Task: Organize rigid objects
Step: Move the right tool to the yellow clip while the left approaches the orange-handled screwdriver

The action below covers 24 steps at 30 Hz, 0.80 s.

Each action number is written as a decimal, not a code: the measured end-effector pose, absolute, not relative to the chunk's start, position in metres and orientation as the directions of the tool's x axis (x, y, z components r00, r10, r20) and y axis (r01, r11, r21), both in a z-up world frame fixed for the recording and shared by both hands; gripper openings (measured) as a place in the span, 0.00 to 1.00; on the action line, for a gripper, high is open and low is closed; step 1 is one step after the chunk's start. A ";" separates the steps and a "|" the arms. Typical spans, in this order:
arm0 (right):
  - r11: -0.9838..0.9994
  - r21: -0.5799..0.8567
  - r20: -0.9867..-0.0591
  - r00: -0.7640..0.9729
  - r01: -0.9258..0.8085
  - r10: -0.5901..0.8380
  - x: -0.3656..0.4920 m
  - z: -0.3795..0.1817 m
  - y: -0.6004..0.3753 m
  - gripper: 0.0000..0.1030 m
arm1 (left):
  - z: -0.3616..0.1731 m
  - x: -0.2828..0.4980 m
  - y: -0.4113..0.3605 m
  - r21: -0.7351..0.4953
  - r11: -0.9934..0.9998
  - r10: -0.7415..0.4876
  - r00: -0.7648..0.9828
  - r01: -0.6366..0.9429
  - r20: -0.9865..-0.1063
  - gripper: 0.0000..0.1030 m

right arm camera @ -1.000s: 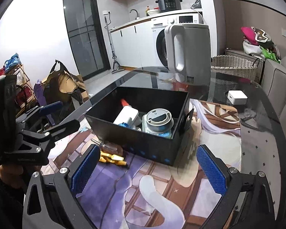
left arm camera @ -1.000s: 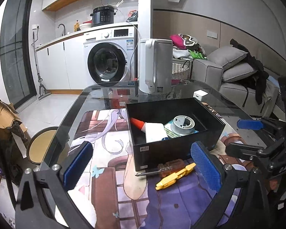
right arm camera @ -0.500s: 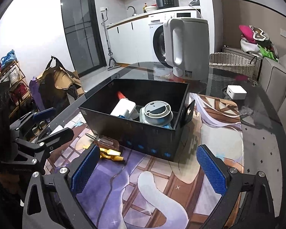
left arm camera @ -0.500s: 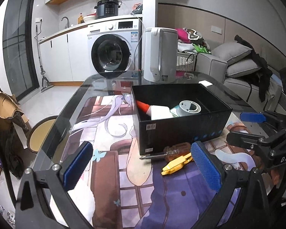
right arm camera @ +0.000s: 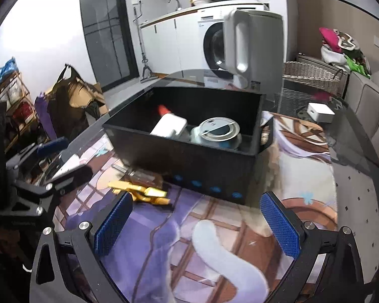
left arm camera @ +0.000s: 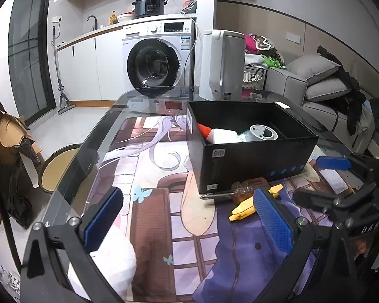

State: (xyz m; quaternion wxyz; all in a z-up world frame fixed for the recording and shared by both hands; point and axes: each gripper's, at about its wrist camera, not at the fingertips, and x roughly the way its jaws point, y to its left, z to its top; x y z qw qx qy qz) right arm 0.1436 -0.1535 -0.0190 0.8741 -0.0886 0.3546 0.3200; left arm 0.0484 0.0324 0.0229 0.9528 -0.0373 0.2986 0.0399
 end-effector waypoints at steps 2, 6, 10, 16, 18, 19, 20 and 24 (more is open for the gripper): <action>0.778 0.067 -0.689 0.534 -0.625 0.490 0.142 -0.023 -0.145 1.00 | 0.020 0.046 0.034 -0.037 0.994 0.065 0.816 -0.106 -0.575 1.00; 0.773 0.055 -0.706 0.523 -0.632 0.478 0.139 -0.028 -0.132 1.00 | 0.017 0.040 0.044 -0.073 0.989 0.063 0.810 -0.130 -0.583 1.00; 0.768 0.042 -0.724 0.510 -0.640 0.465 0.136 -0.032 -0.116 0.99 | 0.016 0.034 0.054 -0.100 0.984 0.062 0.814 -0.147 -0.578 1.00; 0.761 0.024 -0.742 0.498 -0.649 0.448 0.134 -0.038 -0.101 0.99 | 0.017 0.030 0.066 -0.140 0.976 0.062 0.824 -0.169 -0.563 1.00; 0.763 0.020 -0.744 0.500 -0.647 0.444 0.134 -0.039 -0.098 0.99 | 0.017 0.029 0.068 -0.151 0.973 0.060 0.828 -0.172 -0.558 1.00; 0.762 0.021 -0.748 0.496 -0.647 0.441 0.135 -0.040 -0.095 0.99 | 0.017 0.029 0.068 -0.152 0.972 0.064 0.828 -0.178 -0.558 1.00; 0.763 0.020 -0.751 0.494 -0.646 0.438 0.135 -0.041 -0.093 0.99 | 0.017 0.028 0.068 -0.153 0.972 0.064 0.827 -0.179 -0.559 1.00; 0.770 0.020 -0.760 0.491 -0.638 0.427 0.137 -0.045 -0.083 0.99 | 0.017 0.031 0.071 -0.159 0.969 0.070 0.825 -0.190 -0.561 1.00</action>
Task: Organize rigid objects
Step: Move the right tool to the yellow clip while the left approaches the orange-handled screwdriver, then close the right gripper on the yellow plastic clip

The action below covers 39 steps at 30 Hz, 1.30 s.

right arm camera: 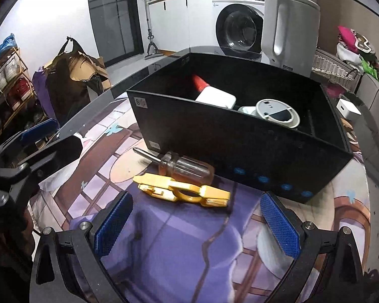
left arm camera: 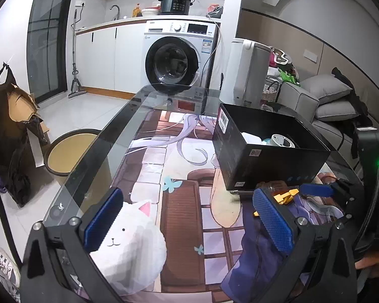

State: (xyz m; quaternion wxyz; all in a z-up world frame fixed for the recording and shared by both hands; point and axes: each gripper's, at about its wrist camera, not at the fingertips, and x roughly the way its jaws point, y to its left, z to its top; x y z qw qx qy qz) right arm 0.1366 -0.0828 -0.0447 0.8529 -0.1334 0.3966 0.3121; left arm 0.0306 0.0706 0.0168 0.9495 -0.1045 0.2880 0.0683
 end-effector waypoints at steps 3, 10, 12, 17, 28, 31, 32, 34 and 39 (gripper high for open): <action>0.777 0.034 -0.768 0.482 -0.628 0.423 0.139 -0.049 -0.077 1.00 | 0.016 0.031 0.075 -0.164 0.964 0.082 0.822 -0.208 -0.563 1.00; 0.811 0.033 -0.771 0.502 -0.584 0.393 0.146 -0.050 -0.070 0.99 | 0.013 0.031 0.081 -0.189 0.954 0.086 0.819 -0.231 -0.567 1.00; 0.818 0.030 -0.771 0.507 -0.574 0.385 0.147 -0.050 -0.070 0.99 | 0.012 0.031 0.081 -0.189 0.954 0.087 0.818 -0.233 -0.568 1.00; 0.838 0.023 -0.774 0.521 -0.546 0.360 0.149 -0.050 -0.080 0.99 | 0.013 0.031 0.078 -0.184 0.959 0.077 0.822 -0.216 -0.565 1.00; 0.869 0.013 -0.775 0.544 -0.494 0.321 0.157 -0.049 -0.118 0.99 | 0.010 0.036 0.060 -0.141 0.977 0.050 0.809 -0.163 -0.586 1.00; 0.869 0.018 -0.775 0.542 -0.495 0.325 0.163 -0.049 -0.125 0.99 | 0.009 0.038 0.054 -0.129 0.981 0.044 0.806 -0.148 -0.591 1.00; 0.868 0.017 -0.776 0.541 -0.497 0.325 0.165 -0.049 -0.126 0.99 | 0.009 0.039 0.052 -0.125 0.982 0.043 0.805 -0.145 -0.592 1.00; 0.867 0.021 -0.776 0.539 -0.499 0.329 0.166 -0.048 -0.129 0.99 | 0.008 0.040 0.049 -0.119 0.983 0.040 0.803 -0.138 -0.595 1.00; 0.869 0.013 -0.766 0.554 -0.495 0.328 0.166 -0.046 -0.132 0.85 | 0.008 0.041 0.046 -0.112 0.986 0.034 0.800 -0.125 -0.600 1.00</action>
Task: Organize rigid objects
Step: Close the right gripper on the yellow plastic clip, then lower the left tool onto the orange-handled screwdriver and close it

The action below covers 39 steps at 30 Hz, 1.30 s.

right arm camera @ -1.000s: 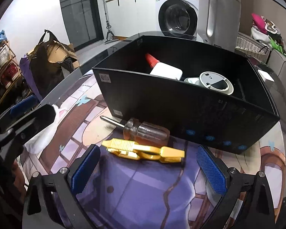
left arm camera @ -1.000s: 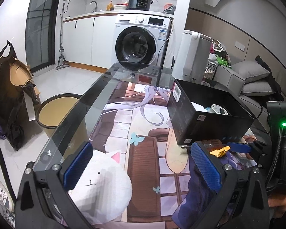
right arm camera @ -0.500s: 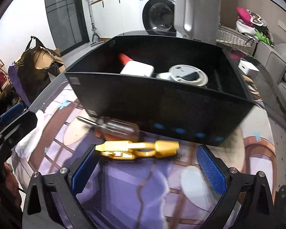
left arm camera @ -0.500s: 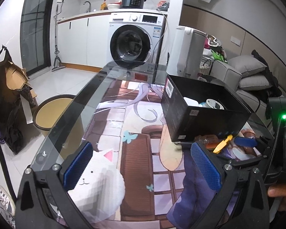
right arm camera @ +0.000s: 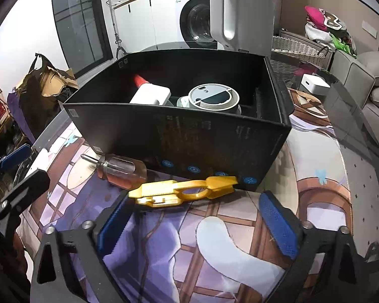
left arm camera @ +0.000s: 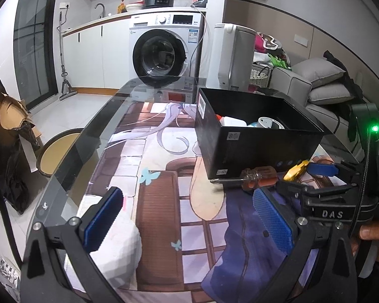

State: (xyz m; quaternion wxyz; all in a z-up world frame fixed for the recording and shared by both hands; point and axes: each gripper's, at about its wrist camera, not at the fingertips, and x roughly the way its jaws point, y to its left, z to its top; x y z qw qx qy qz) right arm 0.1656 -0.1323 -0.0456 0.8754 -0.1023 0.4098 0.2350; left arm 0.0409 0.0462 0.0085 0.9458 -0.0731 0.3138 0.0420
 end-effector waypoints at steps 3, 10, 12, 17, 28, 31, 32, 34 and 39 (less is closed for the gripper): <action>0.868 0.016 -0.761 0.557 -0.496 0.333 0.165 -0.045 -0.136 0.77 | 0.008 0.041 0.045 -0.111 0.986 0.031 0.799 -0.122 -0.601 1.00; 0.861 0.027 -0.748 0.560 -0.509 0.355 0.165 -0.042 -0.151 0.77 | 0.006 0.045 0.033 -0.096 0.991 0.012 0.786 -0.090 -0.619 1.00; 0.858 0.025 -0.744 0.564 -0.513 0.359 0.163 -0.039 -0.153 0.77 | 0.006 0.048 0.027 -0.093 0.993 0.000 0.781 -0.075 -0.624 1.00; 0.855 0.036 -0.725 0.574 -0.518 0.379 0.161 -0.030 -0.166 0.77 | 0.007 0.059 0.008 -0.058 0.998 -0.012 0.766 -0.033 -0.643 1.00; 0.863 0.061 -0.689 0.604 -0.502 0.400 0.161 -0.010 -0.195 0.77 | 0.013 0.086 -0.014 -0.035 0.999 0.005 0.758 -0.036 -0.652 1.00; 0.869 0.065 -0.687 0.610 -0.490 0.395 0.163 -0.008 -0.201 0.77 | 0.011 0.094 -0.011 -0.044 0.997 0.021 0.736 -0.069 -0.677 1.00; 0.871 0.067 -0.687 0.611 -0.487 0.394 0.164 -0.008 -0.203 0.77 | 0.010 0.096 -0.010 -0.046 0.996 0.024 0.730 -0.075 -0.683 1.00; 0.874 0.068 -0.687 0.613 -0.480 0.390 0.165 -0.008 -0.206 0.77 | 0.006 0.100 -0.010 -0.032 0.996 0.041 0.715 -0.088 -0.698 1.00; 0.875 0.071 -0.687 0.613 -0.479 0.391 0.166 -0.008 -0.207 0.77 | -0.002 0.108 -0.016 -0.003 0.995 0.064 0.687 -0.095 -0.724 1.00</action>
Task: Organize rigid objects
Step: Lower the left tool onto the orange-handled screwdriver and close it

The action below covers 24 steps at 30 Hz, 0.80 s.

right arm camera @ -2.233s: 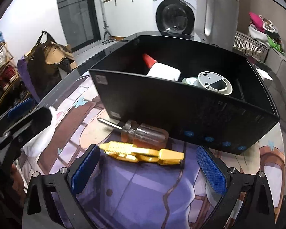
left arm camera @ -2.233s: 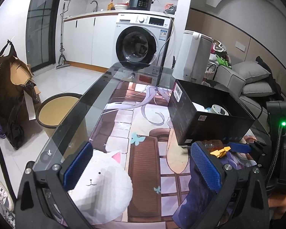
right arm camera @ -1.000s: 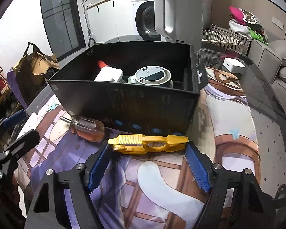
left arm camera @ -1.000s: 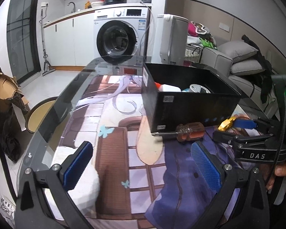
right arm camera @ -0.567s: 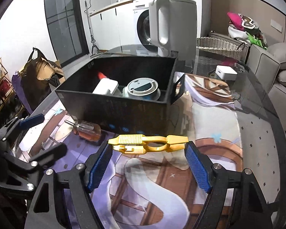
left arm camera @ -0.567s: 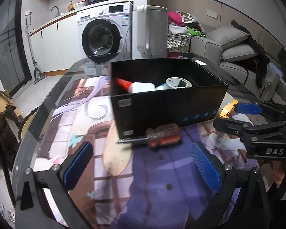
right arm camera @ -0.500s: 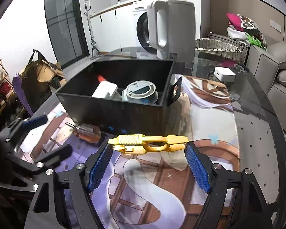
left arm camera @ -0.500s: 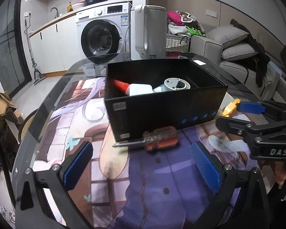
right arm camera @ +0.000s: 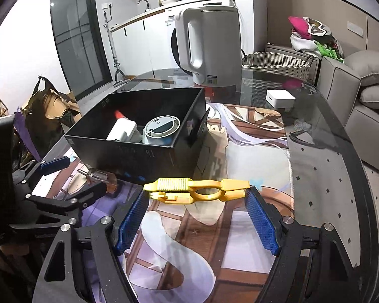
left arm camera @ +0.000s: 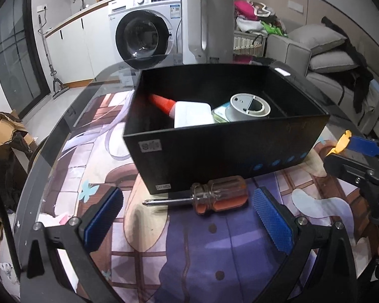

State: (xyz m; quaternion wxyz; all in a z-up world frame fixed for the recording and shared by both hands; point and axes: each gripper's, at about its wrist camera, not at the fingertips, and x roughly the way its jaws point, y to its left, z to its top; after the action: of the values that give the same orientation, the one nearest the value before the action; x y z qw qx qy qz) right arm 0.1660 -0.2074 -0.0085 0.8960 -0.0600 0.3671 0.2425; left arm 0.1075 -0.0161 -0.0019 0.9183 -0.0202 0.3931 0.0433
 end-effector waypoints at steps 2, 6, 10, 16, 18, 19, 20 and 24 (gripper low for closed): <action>0.874 0.071 -0.689 0.611 -0.480 0.391 0.166 -0.009 -0.208 0.77 | -0.004 0.111 -0.018 -0.002 0.995 0.069 0.672 -0.104 -0.737 1.00; 0.873 0.070 -0.690 0.608 -0.483 0.392 0.166 -0.011 -0.205 0.77 | -0.006 0.115 -0.022 0.006 0.994 0.076 0.657 -0.108 -0.750 1.00; 0.873 0.069 -0.693 0.606 -0.483 0.391 0.166 -0.013 -0.204 0.77 | -0.010 0.119 -0.020 -0.019 0.992 0.064 0.638 -0.122 -0.768 0.96; 0.870 0.070 -0.694 0.603 -0.488 0.394 0.167 -0.014 -0.203 0.77 | -0.011 0.113 -0.021 -0.036 0.995 0.030 0.647 -0.089 -0.761 0.83; 0.869 0.070 -0.695 0.601 -0.489 0.395 0.167 -0.014 -0.203 0.77 | -0.010 0.111 -0.023 -0.031 0.996 0.027 0.652 -0.078 -0.758 0.83; 0.869 0.069 -0.695 0.602 -0.490 0.394 0.167 -0.014 -0.203 0.77 | -0.010 0.109 -0.025 -0.023 0.997 0.028 0.656 -0.069 -0.754 0.83; 0.869 0.068 -0.694 0.603 -0.490 0.394 0.166 -0.014 -0.203 0.77 | -0.010 0.109 -0.026 -0.016 0.998 0.030 0.658 -0.065 -0.752 0.83; 0.868 0.068 -0.696 0.601 -0.491 0.394 0.167 -0.015 -0.202 0.77 | -0.007 0.105 -0.027 -0.001 0.999 0.033 0.676 -0.050 -0.737 0.83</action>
State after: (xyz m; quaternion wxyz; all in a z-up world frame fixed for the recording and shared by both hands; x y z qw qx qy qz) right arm 0.1667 -0.2020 -0.0151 0.8922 -0.0654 0.3717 0.2481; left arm 0.1045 -0.0274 -0.0074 0.9153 -0.0107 0.4021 0.0225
